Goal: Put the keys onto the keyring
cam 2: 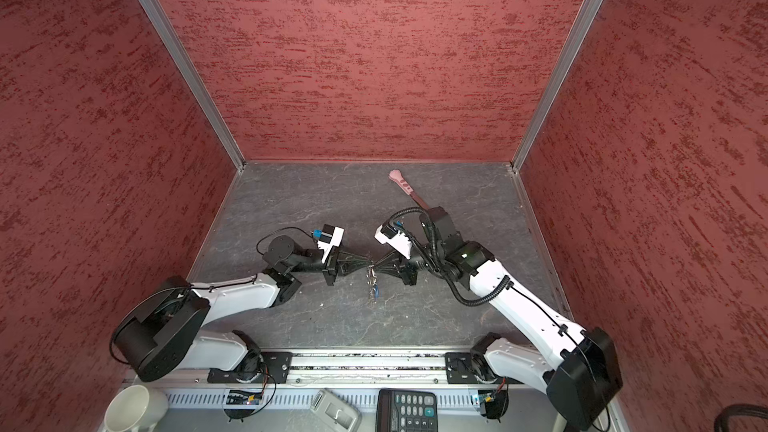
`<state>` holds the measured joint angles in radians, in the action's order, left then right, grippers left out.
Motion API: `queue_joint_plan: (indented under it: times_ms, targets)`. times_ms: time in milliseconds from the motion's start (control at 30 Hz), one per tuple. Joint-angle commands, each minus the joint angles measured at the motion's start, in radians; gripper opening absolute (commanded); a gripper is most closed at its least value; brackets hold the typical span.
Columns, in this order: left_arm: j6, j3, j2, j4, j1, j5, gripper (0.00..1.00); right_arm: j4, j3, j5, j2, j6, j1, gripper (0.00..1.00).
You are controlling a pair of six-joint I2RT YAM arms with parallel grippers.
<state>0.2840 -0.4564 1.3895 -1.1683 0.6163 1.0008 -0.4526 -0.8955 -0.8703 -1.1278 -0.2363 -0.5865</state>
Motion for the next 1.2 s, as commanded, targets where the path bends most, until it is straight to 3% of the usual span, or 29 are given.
queue_joint_plan:
  times_ms: [0,167,533,967,1167]
  targets:
    - [0.013,-0.028,0.006,-0.036,-0.004,0.008,0.00,0.003,-0.016,-0.047,-0.009,-0.017,-0.003,0.06]
    - [0.014,-0.028,0.004,-0.037,-0.004,0.007,0.00,-0.020,-0.023,-0.032,-0.024,-0.026,-0.004,0.00]
    - [0.079,-0.027,0.018,-0.143,0.000,0.020,0.00,0.005,-0.019,-0.005,-0.036,-0.021,-0.004,0.00]
    - [0.152,-0.045,0.050,-0.232,0.016,0.068,0.00,0.242,0.060,-0.051,-0.017,0.044,-0.004,0.00]
    - [0.145,-0.051,0.049,-0.205,0.023,0.093,0.00,0.320,0.076,-0.009,-0.010,0.054,0.002,0.00]
